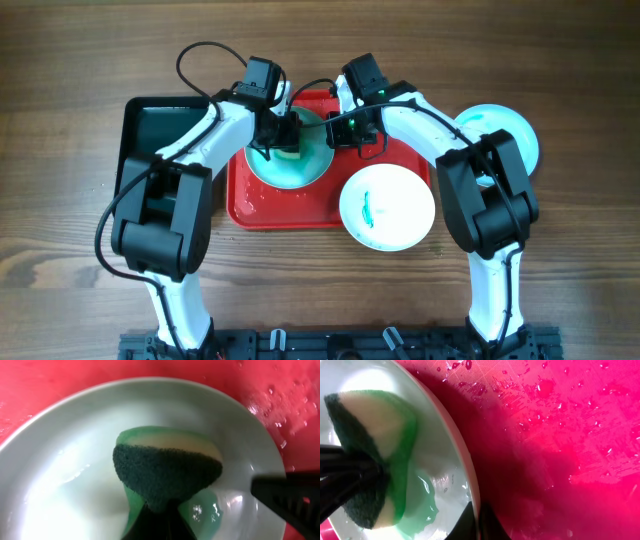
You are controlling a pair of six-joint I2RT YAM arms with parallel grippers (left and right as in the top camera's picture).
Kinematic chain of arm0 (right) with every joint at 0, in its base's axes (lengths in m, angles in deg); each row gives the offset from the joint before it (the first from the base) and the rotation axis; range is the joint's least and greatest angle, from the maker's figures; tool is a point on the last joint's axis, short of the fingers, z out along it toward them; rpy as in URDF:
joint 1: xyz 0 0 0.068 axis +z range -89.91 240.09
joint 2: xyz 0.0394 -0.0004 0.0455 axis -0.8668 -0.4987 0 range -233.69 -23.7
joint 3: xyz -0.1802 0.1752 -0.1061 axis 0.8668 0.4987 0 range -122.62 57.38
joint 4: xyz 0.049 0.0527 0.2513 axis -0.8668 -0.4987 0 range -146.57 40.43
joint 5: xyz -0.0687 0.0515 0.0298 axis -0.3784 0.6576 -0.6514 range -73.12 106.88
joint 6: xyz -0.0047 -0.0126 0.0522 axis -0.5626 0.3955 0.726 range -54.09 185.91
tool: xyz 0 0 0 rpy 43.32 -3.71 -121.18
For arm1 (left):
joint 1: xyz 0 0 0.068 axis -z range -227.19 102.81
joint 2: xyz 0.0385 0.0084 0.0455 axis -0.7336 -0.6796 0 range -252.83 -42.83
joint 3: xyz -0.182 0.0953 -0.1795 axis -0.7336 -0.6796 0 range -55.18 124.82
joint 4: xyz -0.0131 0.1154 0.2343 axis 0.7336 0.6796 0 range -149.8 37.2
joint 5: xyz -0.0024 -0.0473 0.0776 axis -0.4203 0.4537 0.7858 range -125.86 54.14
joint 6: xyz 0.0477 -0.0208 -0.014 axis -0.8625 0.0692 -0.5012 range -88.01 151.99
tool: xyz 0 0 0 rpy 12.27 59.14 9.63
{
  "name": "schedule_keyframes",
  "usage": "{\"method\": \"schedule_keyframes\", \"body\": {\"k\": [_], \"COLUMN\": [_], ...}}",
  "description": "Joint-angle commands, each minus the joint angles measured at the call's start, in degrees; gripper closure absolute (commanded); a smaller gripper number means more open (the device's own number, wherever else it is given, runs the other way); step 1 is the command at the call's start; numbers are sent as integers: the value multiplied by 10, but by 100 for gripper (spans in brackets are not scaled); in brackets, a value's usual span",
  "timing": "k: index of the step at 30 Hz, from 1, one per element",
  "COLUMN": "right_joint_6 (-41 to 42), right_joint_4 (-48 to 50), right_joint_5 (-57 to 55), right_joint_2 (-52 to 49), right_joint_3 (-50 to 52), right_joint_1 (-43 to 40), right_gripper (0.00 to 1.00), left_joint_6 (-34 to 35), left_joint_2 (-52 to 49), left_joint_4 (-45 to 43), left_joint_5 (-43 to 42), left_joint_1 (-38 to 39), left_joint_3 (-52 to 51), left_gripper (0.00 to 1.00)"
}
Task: Clean dirty plates on tray and stack at the side
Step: 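Scrub the upper-left plate with the sponge while right gripper holds its rim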
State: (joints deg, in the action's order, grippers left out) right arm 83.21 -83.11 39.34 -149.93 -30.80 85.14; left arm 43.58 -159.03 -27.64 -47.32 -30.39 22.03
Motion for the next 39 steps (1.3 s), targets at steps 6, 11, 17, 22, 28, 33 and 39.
{"method": "schedule_keyframes", "body": {"k": [6,11,17,22,28,33,39], "right_joint_6": [-6,-6,-3,-4,-4,-3,-4], "right_joint_4": [-9,-16,-16,-16,-15,-16,-16], "right_joint_5": [-9,-3,1,-1,-1,-1,-1], "right_joint_2": [-27,-27,-27,-27,-27,-27,-27], "right_joint_3": [5,5,5,5,5,5,5], "right_joint_1": [5,5,5,5,5,5,5], "right_gripper": [96,96,96,96,96,96,96], "left_joint_6": [198,-24,57,199,89,-115,-9], "left_joint_2": [-12,-12,-12,-12,-12,-12,-12], "left_joint_4": [61,82,-3,22,150,181,53], "left_joint_5": [179,-253,-61,224,50,-223,-89], "left_joint_1": [4,4,-10,-29,-27,-27,-28], "left_joint_3": [1,1,1,1,1,1,1], "left_gripper": [96,96,96,96,96,96,96]}}
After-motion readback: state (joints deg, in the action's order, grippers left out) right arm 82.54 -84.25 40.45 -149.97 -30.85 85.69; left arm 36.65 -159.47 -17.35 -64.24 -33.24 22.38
